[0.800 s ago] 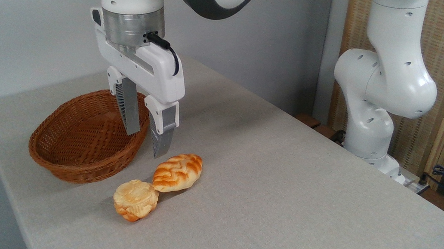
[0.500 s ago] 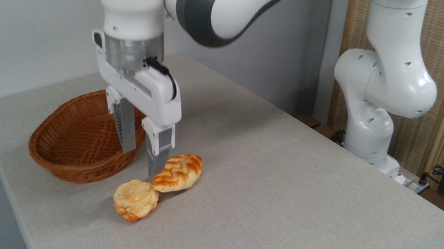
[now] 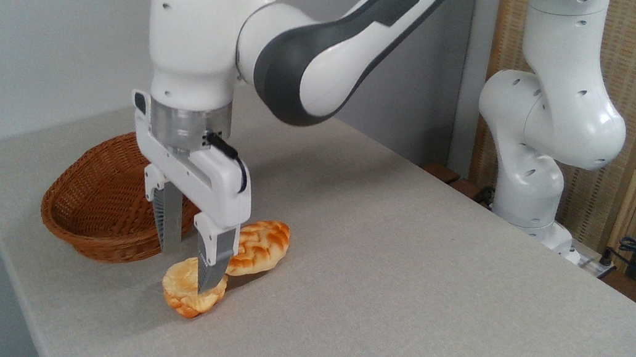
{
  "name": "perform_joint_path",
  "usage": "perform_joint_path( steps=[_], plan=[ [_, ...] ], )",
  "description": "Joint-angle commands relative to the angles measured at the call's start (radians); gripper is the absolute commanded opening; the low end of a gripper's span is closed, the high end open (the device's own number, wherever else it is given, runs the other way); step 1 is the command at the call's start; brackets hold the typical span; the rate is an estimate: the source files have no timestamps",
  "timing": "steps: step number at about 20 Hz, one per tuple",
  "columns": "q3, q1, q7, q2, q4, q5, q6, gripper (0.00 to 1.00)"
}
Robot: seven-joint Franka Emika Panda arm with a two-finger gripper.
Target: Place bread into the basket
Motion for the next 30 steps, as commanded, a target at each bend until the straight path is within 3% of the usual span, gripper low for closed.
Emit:
perform_joint_path(
  steps=[1,7,8,11,12,22,27,30],
  plan=[
    [0.002,-0.003,0.027,0.034,-0.001,-0.001,0.044,1.00],
    [0.000,-0.004,0.025,0.051,0.002,-0.001,0.052,1.00],
    [0.000,-0.005,0.027,0.051,0.002,0.000,0.052,0.96],
    [0.000,-0.004,0.028,0.050,0.004,0.000,0.052,0.49],
    [0.000,-0.004,0.030,0.050,0.005,0.000,0.052,0.43],
    [0.005,-0.004,0.028,0.045,0.011,-0.001,0.052,0.43],
    [0.011,-0.002,0.010,0.037,0.097,-0.016,0.051,0.44],
    [-0.004,-0.003,-0.054,0.027,0.116,-0.018,0.052,0.48]
  ],
)
